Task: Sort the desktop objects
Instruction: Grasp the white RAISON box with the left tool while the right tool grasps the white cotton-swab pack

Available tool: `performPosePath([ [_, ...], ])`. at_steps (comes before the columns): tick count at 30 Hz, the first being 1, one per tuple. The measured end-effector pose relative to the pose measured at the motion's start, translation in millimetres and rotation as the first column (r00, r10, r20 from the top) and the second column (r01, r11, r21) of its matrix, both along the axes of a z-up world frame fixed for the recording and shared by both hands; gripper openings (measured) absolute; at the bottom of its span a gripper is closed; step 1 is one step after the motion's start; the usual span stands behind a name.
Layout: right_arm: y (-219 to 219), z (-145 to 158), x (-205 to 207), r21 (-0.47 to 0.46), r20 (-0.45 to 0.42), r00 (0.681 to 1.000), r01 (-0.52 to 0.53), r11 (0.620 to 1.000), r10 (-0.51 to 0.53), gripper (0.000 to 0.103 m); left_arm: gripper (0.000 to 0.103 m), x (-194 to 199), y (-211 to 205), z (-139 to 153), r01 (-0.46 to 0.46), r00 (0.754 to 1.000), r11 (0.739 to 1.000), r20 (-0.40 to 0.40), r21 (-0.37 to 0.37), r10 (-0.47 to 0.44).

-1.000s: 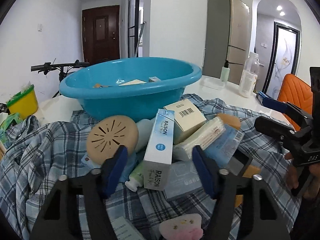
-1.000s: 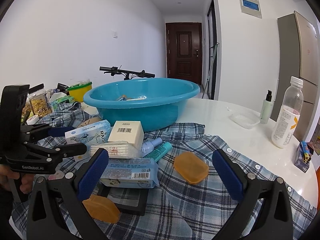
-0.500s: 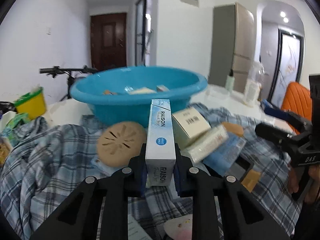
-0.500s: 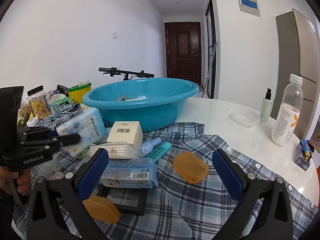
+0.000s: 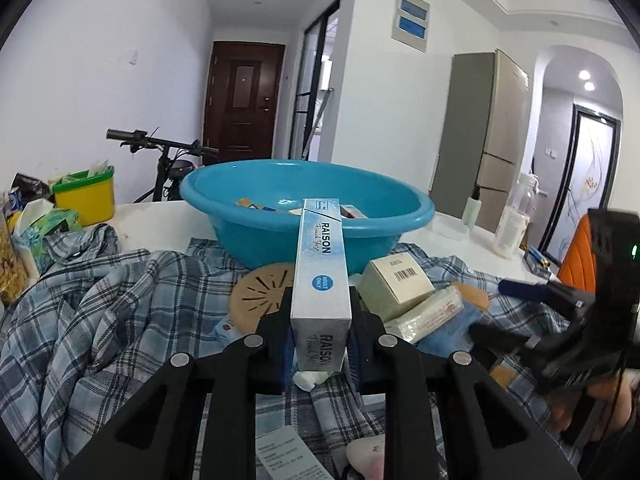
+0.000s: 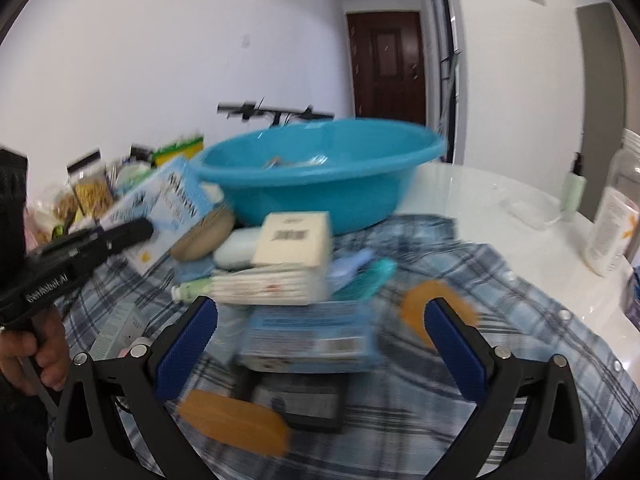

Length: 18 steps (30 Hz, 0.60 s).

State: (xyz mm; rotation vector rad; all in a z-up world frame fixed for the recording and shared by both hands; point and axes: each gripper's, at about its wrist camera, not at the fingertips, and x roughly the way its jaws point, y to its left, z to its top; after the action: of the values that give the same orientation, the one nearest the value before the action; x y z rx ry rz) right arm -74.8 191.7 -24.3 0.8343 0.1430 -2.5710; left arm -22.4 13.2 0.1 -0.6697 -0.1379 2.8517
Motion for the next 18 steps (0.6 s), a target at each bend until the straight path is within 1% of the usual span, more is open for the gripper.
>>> performPosePath([
  [2,-17.3,-2.6,-1.8,0.042,0.007,1.000,0.001,0.999,-0.002,0.103,0.023,1.4,-5.1,1.6,-0.010,1.000,1.000,-0.006,0.024,0.010],
  [4,-29.4,-4.3,-5.7,0.033,0.034,0.999,0.008,0.999,-0.009,0.103,0.024,2.9,-6.9,2.7,-0.017,1.000,0.999,-0.013,0.034,0.018],
  [5,-33.5,-4.7,-6.9,0.030,0.034,0.999,0.011,0.999,-0.012,0.103,0.023,3.9,-8.4,3.3,-0.019,1.000,0.999,-0.016,0.042,0.019],
  [8,-47.0,-10.1,-15.5,0.090,0.047,0.998,0.037,0.995,-0.041,0.103,0.023,5.4,-10.6,4.1,-0.015,1.000,0.998,-0.018,0.058,0.016],
  [9,-48.1,-10.8,-17.6,0.095,0.049,0.998,0.039,0.995,-0.043,0.103,0.023,5.8,-10.4,4.8,-0.016,1.000,0.998,-0.019,0.058,0.018],
  [13,-50.9,-10.4,-21.4,0.113,0.024,0.998,0.059,0.992,-0.062,0.103,0.023,6.3,-7.9,6.0,-0.006,1.000,0.998,-0.020,0.057,0.007],
  [15,-51.3,-12.2,-24.8,0.123,0.039,0.998,0.052,0.991,-0.057,0.080,0.024,6.7,-8.0,6.1,-0.006,1.000,0.998,-0.022,0.058,0.007],
  [16,-50.9,-13.8,-26.7,0.128,0.053,0.997,0.054,0.990,-0.062,0.073,0.023,7.1,-7.7,6.1,-0.008,1.000,0.998,-0.021,0.057,0.009],
  [18,-47.5,-14.1,-28.7,0.114,0.063,0.996,0.056,0.992,-0.063,0.073,0.024,7.1,-8.6,5.3,-0.010,1.000,0.998,-0.015,0.062,0.011],
])
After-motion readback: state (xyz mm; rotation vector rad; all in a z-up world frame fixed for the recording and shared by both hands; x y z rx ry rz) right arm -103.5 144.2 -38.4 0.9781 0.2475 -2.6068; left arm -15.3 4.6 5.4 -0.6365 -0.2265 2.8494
